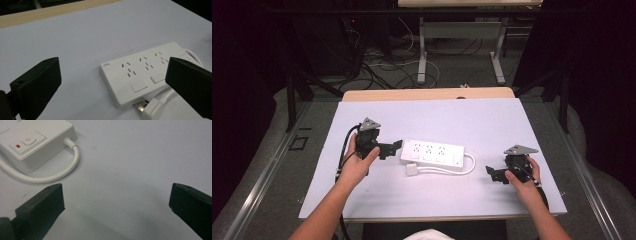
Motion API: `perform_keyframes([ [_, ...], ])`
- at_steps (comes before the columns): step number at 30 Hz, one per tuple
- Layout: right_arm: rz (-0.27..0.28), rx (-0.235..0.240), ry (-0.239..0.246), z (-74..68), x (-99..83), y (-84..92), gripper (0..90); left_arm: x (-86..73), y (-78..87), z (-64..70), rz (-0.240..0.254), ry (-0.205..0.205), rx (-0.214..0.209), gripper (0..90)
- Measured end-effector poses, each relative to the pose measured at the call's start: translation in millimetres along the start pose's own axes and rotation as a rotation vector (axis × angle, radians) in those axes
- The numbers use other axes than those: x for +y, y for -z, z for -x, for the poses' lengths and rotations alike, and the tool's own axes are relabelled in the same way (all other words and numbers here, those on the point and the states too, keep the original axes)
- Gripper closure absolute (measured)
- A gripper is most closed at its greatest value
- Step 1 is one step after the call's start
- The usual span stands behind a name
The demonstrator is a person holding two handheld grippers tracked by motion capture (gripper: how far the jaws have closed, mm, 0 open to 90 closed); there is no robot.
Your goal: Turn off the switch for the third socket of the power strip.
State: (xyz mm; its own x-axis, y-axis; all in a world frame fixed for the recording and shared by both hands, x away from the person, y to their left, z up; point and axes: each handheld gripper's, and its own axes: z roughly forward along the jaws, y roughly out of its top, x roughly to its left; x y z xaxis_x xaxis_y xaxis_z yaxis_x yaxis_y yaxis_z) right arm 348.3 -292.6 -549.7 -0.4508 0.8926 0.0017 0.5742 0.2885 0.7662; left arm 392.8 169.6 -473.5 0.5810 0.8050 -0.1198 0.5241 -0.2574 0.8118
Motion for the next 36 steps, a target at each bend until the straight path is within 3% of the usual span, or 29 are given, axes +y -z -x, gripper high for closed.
perform_keyframes([
  [20,-0.001,-0.006,-0.006,0.9,-0.1,0.7,0.0,-30.3,39.7,-38.6,0.032,0.100,0.102,2.1],
  [28,0.001,-0.011,0.003,1.6,-0.2,0.7,0.0,-47.7,42.6,-49.4,0.028,0.110,0.142,2.7],
  [36,0.002,-0.010,-0.013,1.7,-0.3,0.6,0.0,-67.6,41.3,-60.6,0.016,0.155,0.167,3.1],
])
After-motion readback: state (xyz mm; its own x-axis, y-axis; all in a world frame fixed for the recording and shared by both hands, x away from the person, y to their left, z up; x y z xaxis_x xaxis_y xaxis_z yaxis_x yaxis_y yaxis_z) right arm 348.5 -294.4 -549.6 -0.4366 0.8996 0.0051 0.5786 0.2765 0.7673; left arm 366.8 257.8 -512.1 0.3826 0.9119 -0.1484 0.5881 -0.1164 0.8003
